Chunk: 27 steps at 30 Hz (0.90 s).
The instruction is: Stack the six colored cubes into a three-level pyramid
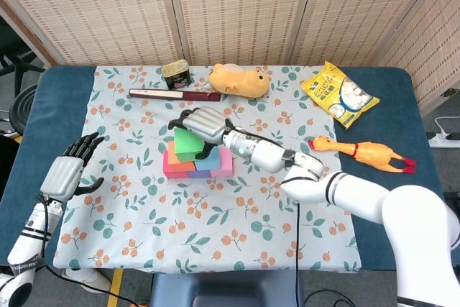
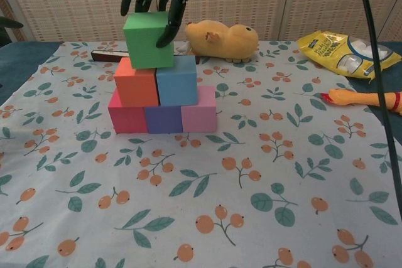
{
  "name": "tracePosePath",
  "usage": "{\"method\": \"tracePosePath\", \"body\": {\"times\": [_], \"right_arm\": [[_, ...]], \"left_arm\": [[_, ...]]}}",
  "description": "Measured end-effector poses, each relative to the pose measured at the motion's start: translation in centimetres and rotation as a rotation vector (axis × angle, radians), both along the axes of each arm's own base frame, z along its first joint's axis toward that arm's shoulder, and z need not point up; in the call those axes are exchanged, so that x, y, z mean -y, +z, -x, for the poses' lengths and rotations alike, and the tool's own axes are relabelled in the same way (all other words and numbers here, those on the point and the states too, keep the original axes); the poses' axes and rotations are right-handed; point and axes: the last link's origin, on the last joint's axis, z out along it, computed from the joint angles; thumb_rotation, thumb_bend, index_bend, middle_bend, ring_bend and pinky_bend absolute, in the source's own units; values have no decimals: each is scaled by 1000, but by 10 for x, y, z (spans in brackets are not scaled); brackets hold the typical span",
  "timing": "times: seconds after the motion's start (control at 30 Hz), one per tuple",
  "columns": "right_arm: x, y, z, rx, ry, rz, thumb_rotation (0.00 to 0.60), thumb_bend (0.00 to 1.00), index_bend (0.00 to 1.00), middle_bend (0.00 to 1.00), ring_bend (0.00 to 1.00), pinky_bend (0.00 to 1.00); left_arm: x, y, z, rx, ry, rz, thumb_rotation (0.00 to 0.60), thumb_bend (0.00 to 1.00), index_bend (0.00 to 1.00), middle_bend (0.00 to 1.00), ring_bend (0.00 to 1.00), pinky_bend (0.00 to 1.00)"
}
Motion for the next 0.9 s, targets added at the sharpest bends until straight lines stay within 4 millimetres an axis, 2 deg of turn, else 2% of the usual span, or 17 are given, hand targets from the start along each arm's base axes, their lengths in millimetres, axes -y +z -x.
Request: {"method": "tracePosePath", "body": {"times": [0.9], "right_arm": [[-3, -11, -3, -28, -25, 25, 600, 151, 162, 352, 113, 201]], "left_arm": [[0, -1, 4, 11, 3, 8, 600, 297, 13, 0, 0, 145]]}}
